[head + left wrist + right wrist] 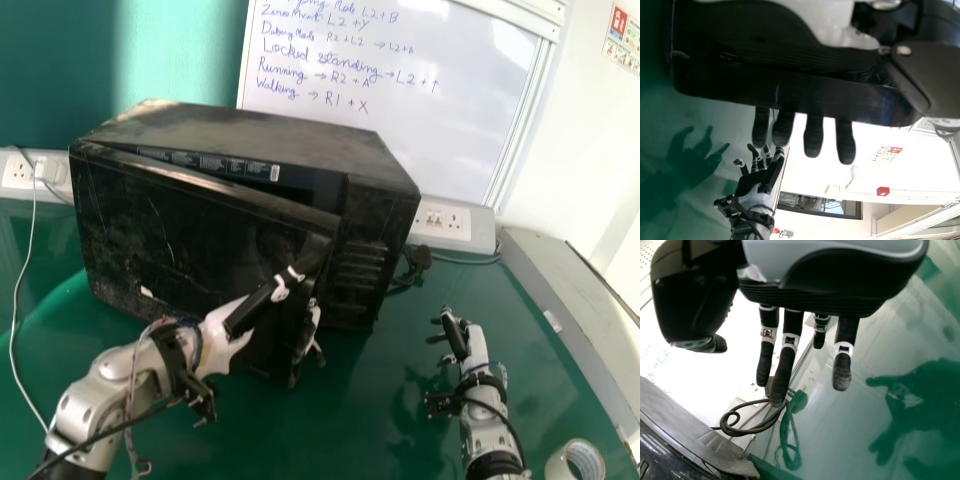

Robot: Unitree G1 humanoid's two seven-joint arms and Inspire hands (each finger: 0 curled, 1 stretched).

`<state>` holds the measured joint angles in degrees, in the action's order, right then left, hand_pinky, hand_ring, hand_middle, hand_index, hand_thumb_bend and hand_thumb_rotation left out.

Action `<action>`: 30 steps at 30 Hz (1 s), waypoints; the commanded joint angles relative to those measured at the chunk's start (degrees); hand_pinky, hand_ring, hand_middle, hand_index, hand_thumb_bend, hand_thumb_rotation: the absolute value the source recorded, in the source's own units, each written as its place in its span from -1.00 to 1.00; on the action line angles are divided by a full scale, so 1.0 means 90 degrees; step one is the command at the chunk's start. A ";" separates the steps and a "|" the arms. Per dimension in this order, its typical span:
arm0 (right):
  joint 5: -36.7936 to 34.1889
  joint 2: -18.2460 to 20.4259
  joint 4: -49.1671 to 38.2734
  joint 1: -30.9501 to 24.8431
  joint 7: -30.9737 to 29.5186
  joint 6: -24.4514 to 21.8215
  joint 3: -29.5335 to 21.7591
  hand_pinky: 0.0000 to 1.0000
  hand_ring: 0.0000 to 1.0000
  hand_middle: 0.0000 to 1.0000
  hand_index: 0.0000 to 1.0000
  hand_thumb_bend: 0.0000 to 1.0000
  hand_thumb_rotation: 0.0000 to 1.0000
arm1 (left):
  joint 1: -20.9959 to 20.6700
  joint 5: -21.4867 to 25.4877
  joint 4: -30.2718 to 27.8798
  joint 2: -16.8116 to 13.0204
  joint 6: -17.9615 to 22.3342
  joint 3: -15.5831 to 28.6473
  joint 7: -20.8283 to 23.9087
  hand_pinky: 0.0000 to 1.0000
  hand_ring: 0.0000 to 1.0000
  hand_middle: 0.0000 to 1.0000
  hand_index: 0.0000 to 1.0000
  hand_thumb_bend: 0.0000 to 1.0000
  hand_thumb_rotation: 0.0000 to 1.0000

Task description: Open the door of oven

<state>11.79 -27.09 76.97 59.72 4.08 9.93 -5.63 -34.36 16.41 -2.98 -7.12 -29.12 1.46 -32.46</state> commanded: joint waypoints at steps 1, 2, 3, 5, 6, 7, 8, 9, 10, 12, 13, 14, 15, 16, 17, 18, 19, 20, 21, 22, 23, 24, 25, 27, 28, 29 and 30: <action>-0.0057 -0.0048 0.0006 0.0035 -0.0023 0.0002 -0.0055 -0.66 -0.53 -0.29 0.17 0.18 -0.19 | -0.0053 0.0617 -0.0440 0.0032 0.0246 0.0397 -0.0054 -1.00 -0.91 -0.82 -0.77 0.72 0.59; -0.0057 -0.0048 0.0007 0.0039 -0.0023 -0.0003 -0.0059 -0.66 -0.53 -0.28 0.17 0.20 -0.17 | -0.0015 0.0609 -0.0498 -0.0006 0.0309 0.0381 -0.0119 -1.00 -0.91 -0.83 -0.78 0.74 0.60; -0.0056 -0.0049 0.0007 0.0038 -0.0022 0.0000 -0.0064 -0.66 -0.53 -0.28 0.16 0.20 -0.16 | 0.0015 0.0608 -0.0550 -0.0040 0.0355 0.0372 -0.0178 -1.00 -0.91 -0.83 -0.78 0.76 0.61; -0.0026 -0.0055 0.0008 0.0033 -0.0013 0.0015 -0.0050 -0.67 -0.54 -0.28 0.16 0.19 -0.15 | 0.0066 0.0628 -0.0675 -0.0099 0.0368 0.0373 -0.0257 -1.00 -0.91 -0.82 -0.78 0.80 0.62; -0.0015 -0.0058 0.0008 0.0033 -0.0014 0.0013 -0.0044 -0.67 -0.54 -0.27 0.16 0.18 -0.15 | 0.0081 0.0685 -0.0708 -0.0115 0.0355 0.0396 -0.0310 -1.00 -0.91 -0.82 -0.78 0.82 0.62; 0.0001 -0.0057 0.0009 0.0036 -0.0003 0.0004 -0.0032 -0.67 -0.54 -0.28 0.17 0.17 -0.15 | 0.0082 0.0782 -0.0707 -0.0128 0.0294 0.0440 -0.0362 -1.00 -0.91 -0.82 -0.77 0.82 0.61; 0.0010 -0.0054 0.0009 0.0038 0.0007 0.0000 -0.0026 -0.67 -0.54 -0.28 0.17 0.16 -0.15 | 0.0083 0.0873 -0.0702 -0.0144 0.0228 0.0484 -0.0394 -1.00 -0.91 -0.82 -0.76 0.83 0.58; -0.0010 -0.0047 0.0009 0.0039 -0.0005 0.0001 -0.0045 -0.67 -0.54 -0.29 0.16 0.17 -0.15 | 0.0087 0.0943 -0.0694 -0.0167 0.0185 0.0523 -0.0419 -1.00 -0.91 -0.82 -0.76 0.83 0.56; -0.0051 -0.0039 0.0008 0.0037 -0.0029 0.0009 -0.0085 -0.67 -0.54 -0.29 0.16 0.17 -0.16 | 0.0082 0.1021 -0.0680 -0.0211 0.0112 0.0566 -0.0463 -1.00 -0.90 -0.81 -0.76 0.83 0.55; -0.0101 -0.0027 0.0005 0.0035 -0.0049 0.0022 -0.0135 -0.67 -0.54 -0.29 0.15 0.17 -0.21 | 0.0022 0.1222 -0.0605 -0.0351 -0.0108 0.0675 -0.0641 -1.00 -0.91 -0.81 -0.76 0.80 0.55; -0.0102 -0.0025 0.0005 0.0035 -0.0048 0.0018 -0.0143 -0.67 -0.54 -0.29 0.16 0.16 -0.23 | -0.0024 0.1341 -0.0544 -0.0428 -0.0219 0.0736 -0.0764 -1.00 -0.91 -0.81 -0.77 0.77 0.55; -0.0094 -0.0024 0.0006 0.0036 -0.0036 0.0008 -0.0143 -0.67 -0.54 -0.29 0.16 0.16 -0.24 | -0.0062 0.1445 -0.0473 -0.0506 -0.0273 0.0788 -0.0905 -1.00 -0.92 -0.82 -0.77 0.74 0.55; -0.0068 -0.0027 0.0006 0.0037 -0.0017 0.0005 -0.0123 -0.67 -0.54 -0.29 0.17 0.15 -0.26 | -0.0082 0.1507 -0.0415 -0.0582 -0.0280 0.0822 -0.1040 -1.00 -0.92 -0.81 -0.78 0.70 0.55; -0.0036 -0.0035 0.0006 0.0037 -0.0007 0.0008 -0.0096 -0.67 -0.54 -0.29 0.18 0.14 -0.28 | -0.0085 0.1541 -0.0391 -0.0659 -0.0304 0.0838 -0.1139 -1.00 -0.92 -0.81 -0.78 0.67 0.57; -0.0031 -0.0038 0.0006 0.0039 -0.0011 0.0009 -0.0091 -0.66 -0.53 -0.29 0.18 0.14 -0.24 | -0.0071 0.1540 -0.0386 -0.0745 -0.0316 0.0830 -0.1235 -1.00 -0.92 -0.81 -0.78 0.65 0.58; -0.0046 -0.0037 0.0007 0.0042 -0.0027 0.0009 -0.0106 -0.66 -0.53 -0.29 0.19 0.15 -0.22 | -0.0037 0.1507 -0.0392 -0.0831 -0.0284 0.0792 -0.1332 -1.00 -0.92 -0.81 -0.78 0.64 0.60; -0.0062 -0.0038 0.0008 0.0044 -0.0041 0.0010 -0.0122 -0.67 -0.53 -0.29 0.18 0.16 -0.21 | 0.0005 0.1481 -0.0401 -0.0895 -0.0257 0.0749 -0.1414 -1.00 -0.93 -0.82 -0.79 0.63 0.64; -0.0065 -0.0039 0.0009 0.0044 -0.0042 0.0015 -0.0125 -0.67 -0.54 -0.29 0.17 0.16 -0.21 | 0.0049 0.1497 -0.0408 -0.0924 -0.0272 0.0725 -0.1468 -1.00 -0.93 -0.82 -0.80 0.62 0.65; -0.0064 -0.0043 0.0010 0.0041 -0.0043 0.0026 -0.0126 -0.67 -0.54 -0.29 0.16 0.16 -0.20 | 0.0095 0.1520 -0.0420 -0.0915 -0.0280 0.0715 -0.1483 -1.00 -0.94 -0.83 -0.80 0.62 0.63; -0.0063 -0.0045 0.0011 0.0038 -0.0043 0.0034 -0.0127 -0.67 -0.54 -0.29 0.15 0.16 -0.20 | 0.0138 0.1540 -0.0436 -0.0895 -0.0278 0.0715 -0.1487 -1.00 -0.94 -0.83 -0.80 0.61 0.62; -0.0068 -0.0045 0.0011 0.0038 -0.0041 0.0030 -0.0132 -0.66 -0.54 -0.29 0.14 0.17 -0.19 | 0.0161 0.1575 -0.0434 -0.0883 -0.0292 0.0722 -0.1507 -1.00 -0.95 -0.84 -0.80 0.60 0.63; -0.0084 -0.0042 0.0012 0.0039 -0.0041 0.0021 -0.0148 -0.66 -0.54 -0.29 0.13 0.17 -0.19 | 0.0181 0.1587 -0.0442 -0.0879 -0.0277 0.0727 -0.1526 -1.00 -0.95 -0.84 -0.81 0.60 0.65; -0.0110 -0.0038 0.0012 0.0040 -0.0052 0.0014 -0.0173 -0.66 -0.54 -0.29 0.13 0.18 -0.19 | 0.0199 0.1605 -0.0472 -0.0887 -0.0293 0.0733 -0.1522 -1.00 -0.95 -0.84 -0.81 0.59 0.67; -0.0119 -0.0035 0.0013 0.0035 -0.0063 0.0018 -0.0178 -0.67 -0.54 -0.29 0.14 0.18 -0.21 | 0.0197 0.1700 -0.0498 -0.0922 -0.0396 0.0746 -0.1554 -1.00 -0.96 -0.86 -0.82 0.60 0.66; -0.0096 -0.0035 0.0013 0.0034 -0.0042 0.0019 -0.0153 -0.67 -0.54 -0.30 0.14 0.18 -0.20 | 0.0212 0.1719 -0.0509 -0.0945 -0.0374 0.0739 -0.1594 -1.00 -0.97 -0.86 -0.83 0.60 0.64; -0.0085 -0.0031 0.0013 0.0034 -0.0023 0.0014 -0.0140 -0.67 -0.54 -0.30 0.14 0.17 -0.20 | 0.0231 0.1719 -0.0502 -0.0968 -0.0279 0.0723 -0.1681 -1.00 -0.97 -0.87 -0.84 0.60 0.63; -0.0079 -0.0028 0.0012 0.0035 -0.0009 0.0011 -0.0131 -0.67 -0.54 -0.30 0.14 0.17 -0.21 | 0.0252 0.1712 -0.0488 -0.0989 -0.0160 0.0707 -0.1790 -1.00 -0.97 -0.88 -0.85 0.59 0.64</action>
<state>11.19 -27.09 76.98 59.72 3.69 9.93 -6.66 -30.91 25.12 -6.30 -16.74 -32.61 3.89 -46.91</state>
